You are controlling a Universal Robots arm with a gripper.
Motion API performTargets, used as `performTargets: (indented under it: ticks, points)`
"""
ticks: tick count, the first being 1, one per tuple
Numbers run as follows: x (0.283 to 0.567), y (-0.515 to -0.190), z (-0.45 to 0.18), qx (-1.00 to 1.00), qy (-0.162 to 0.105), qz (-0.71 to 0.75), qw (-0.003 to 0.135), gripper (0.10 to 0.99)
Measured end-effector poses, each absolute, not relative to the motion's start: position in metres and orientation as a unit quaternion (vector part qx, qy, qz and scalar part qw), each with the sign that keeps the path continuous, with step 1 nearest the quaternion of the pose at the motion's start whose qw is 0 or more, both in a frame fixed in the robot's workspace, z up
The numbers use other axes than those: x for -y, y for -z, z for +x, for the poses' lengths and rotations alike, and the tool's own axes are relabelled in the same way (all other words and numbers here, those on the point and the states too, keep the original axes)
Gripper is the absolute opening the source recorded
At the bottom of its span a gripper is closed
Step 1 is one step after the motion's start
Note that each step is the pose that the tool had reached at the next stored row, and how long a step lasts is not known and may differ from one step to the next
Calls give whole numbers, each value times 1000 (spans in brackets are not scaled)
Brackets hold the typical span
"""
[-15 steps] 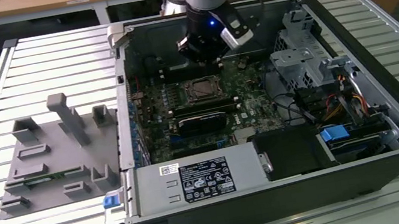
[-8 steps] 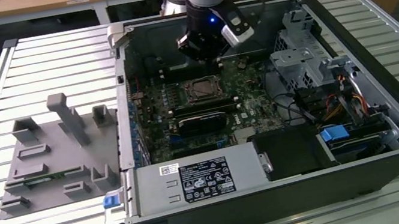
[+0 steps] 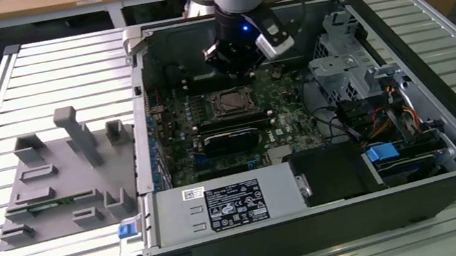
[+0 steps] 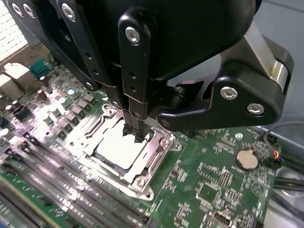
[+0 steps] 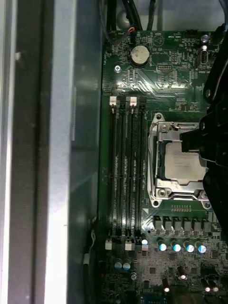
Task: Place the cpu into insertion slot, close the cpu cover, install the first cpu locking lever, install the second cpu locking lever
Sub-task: 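Install the second cpu locking lever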
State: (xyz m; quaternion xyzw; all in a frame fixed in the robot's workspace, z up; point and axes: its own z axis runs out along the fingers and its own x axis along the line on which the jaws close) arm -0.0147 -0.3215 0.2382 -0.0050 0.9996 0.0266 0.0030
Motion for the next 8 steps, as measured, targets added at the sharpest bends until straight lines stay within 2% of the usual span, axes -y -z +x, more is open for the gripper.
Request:
performTargets:
  ticks: [8]
  points:
    - [341,-238,-15,-1000,-27,-5,2,122]
